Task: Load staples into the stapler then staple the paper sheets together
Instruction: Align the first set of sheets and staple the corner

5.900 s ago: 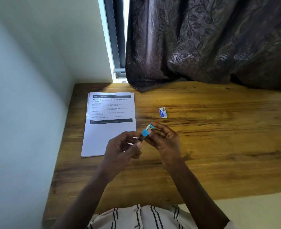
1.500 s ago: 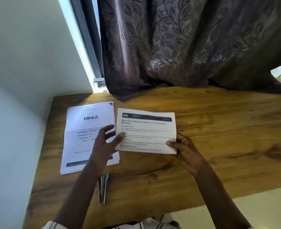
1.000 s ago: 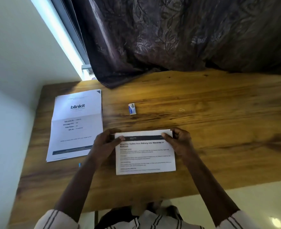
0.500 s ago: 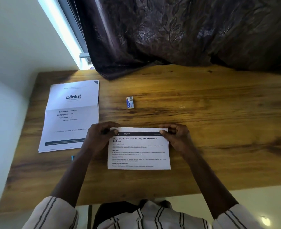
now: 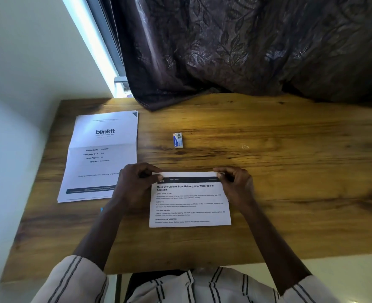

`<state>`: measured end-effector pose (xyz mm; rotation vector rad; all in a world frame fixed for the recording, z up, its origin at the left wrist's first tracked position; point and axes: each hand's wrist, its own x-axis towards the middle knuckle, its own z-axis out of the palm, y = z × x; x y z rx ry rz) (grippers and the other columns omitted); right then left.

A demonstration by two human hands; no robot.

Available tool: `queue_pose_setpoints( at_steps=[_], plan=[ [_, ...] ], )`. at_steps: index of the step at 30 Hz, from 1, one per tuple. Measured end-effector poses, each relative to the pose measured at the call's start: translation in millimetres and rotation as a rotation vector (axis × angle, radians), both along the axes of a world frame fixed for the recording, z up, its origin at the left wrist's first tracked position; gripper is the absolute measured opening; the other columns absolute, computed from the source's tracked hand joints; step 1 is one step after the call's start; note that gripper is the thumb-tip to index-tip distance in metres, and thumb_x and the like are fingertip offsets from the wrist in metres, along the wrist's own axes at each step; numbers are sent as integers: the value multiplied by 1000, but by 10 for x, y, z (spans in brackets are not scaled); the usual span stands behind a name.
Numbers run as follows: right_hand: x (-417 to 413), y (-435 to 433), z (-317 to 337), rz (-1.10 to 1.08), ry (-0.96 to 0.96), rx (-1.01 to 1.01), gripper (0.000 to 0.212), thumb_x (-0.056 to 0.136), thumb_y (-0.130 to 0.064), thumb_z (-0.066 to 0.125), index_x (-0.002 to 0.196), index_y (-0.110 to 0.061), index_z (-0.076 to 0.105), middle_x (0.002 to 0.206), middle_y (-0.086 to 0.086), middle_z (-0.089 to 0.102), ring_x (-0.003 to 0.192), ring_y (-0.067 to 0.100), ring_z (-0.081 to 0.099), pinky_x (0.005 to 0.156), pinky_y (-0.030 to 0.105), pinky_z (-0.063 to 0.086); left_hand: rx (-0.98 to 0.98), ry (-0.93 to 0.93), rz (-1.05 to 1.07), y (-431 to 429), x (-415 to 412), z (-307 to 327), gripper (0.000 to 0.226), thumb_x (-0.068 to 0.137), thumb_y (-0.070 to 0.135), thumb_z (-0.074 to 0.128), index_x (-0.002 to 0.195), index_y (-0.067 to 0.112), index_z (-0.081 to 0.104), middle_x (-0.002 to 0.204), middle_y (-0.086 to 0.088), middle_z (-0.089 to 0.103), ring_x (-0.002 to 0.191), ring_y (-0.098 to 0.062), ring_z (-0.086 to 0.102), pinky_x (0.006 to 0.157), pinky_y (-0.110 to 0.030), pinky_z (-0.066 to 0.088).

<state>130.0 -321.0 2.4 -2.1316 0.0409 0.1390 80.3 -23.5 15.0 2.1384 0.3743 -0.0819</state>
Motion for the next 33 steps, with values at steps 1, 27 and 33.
queue_pose_setpoints(
  at_steps=[1,27,33],
  plan=[
    [-16,23,6,-1,-26,-15,22,95,-9,68,105,-25,80,99,-15,76,88,-4,68,77,14,55,6,-6,7,1,-4,3,13,81,28,88,91,30,81,83,16,78,78,-3,72,68,-27,55],
    [-76,189,-284,77,-627,-842,31,90,-7,68,117,-21,74,97,6,63,89,29,59,70,40,47,396,-126,-119,-68,34,32,18,88,29,81,103,24,72,102,3,70,86,-15,68,70,-30,56],
    [-91,230,-283,82,-629,-859,26,92,-8,68,116,-17,73,97,9,63,88,31,60,70,42,49,682,-188,-222,-503,-53,74,50,80,3,81,125,16,65,125,-9,61,113,-29,61,78,-40,59]
  ],
)
